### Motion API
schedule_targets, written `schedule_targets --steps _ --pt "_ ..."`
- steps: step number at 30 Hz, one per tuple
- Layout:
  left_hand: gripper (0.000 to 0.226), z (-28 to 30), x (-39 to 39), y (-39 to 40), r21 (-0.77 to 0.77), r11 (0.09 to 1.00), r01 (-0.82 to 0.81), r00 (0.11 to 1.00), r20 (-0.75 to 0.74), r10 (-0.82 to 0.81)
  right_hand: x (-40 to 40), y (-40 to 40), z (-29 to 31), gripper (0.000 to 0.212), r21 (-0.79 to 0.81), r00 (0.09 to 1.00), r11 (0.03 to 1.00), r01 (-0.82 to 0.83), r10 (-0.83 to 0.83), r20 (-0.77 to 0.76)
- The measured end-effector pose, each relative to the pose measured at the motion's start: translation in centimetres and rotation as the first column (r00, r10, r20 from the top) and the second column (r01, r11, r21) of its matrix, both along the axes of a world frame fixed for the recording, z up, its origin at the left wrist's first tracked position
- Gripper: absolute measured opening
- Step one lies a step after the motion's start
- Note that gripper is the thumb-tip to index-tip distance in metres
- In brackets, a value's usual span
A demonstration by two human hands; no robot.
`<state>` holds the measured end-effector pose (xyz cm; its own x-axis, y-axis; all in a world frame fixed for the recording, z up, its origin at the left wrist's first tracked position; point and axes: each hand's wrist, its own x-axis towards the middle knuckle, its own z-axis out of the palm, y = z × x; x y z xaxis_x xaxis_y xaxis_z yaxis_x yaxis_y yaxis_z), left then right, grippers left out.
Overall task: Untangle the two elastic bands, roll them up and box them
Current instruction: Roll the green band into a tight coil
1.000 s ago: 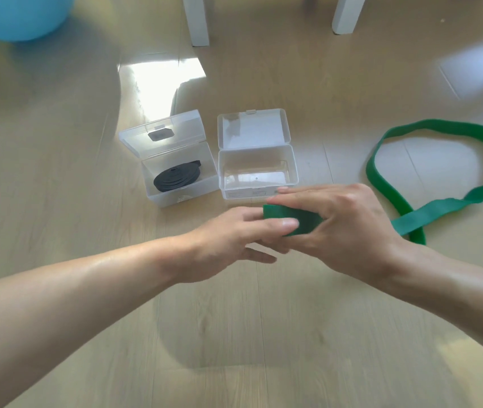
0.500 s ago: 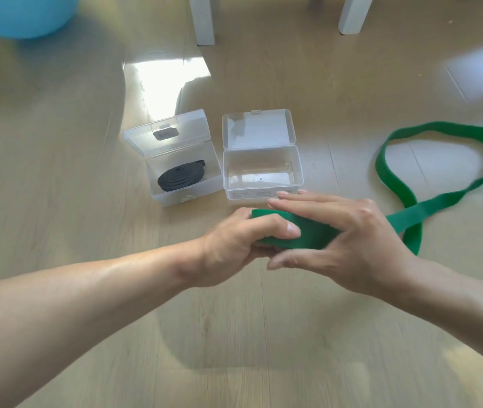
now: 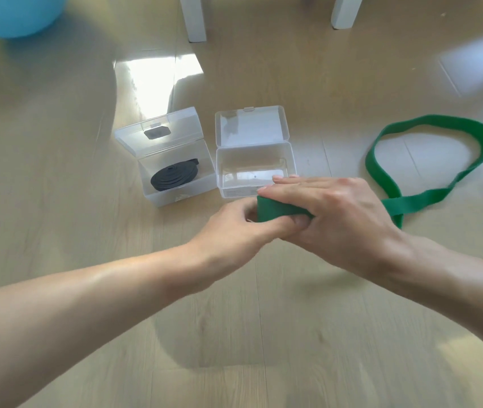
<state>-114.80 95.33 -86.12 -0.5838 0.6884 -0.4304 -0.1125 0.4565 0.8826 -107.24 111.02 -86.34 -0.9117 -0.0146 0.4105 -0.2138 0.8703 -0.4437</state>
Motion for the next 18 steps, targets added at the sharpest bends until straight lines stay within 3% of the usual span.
schedule_targets --steps 2,4,7,12,18 --pt "0.022 0.3 1.0 0.3 -0.060 0.990 -0.128 0.987 -0.110 0.121 -0.2 -0.3 -0.3 0.027 0.079 0.998 0.997 -0.002 0.006 -0.055" --pt "0.024 0.1 1.5 0.4 -0.070 0.979 -0.191 0.972 -0.156 0.178 -0.2 -1.1 -0.5 0.031 0.134 0.997 0.991 -0.004 0.014 -0.076" --pt "0.036 -0.1 1.1 0.1 -0.063 0.988 -0.141 0.978 -0.161 0.130 -0.1 -1.9 -0.5 0.039 0.101 1.000 0.995 0.020 -0.019 -0.007" --pt "0.027 -1.0 -0.1 -1.2 0.230 0.973 -0.031 0.963 0.266 -0.032 0.7 -1.0 0.1 0.069 -0.319 0.963 0.947 -0.034 0.116 0.243" --pt "0.029 -0.4 -0.2 -0.8 0.381 0.921 -0.074 0.905 0.414 -0.099 1.5 -1.3 -0.2 0.071 -0.484 0.979 0.872 0.070 0.032 0.200"
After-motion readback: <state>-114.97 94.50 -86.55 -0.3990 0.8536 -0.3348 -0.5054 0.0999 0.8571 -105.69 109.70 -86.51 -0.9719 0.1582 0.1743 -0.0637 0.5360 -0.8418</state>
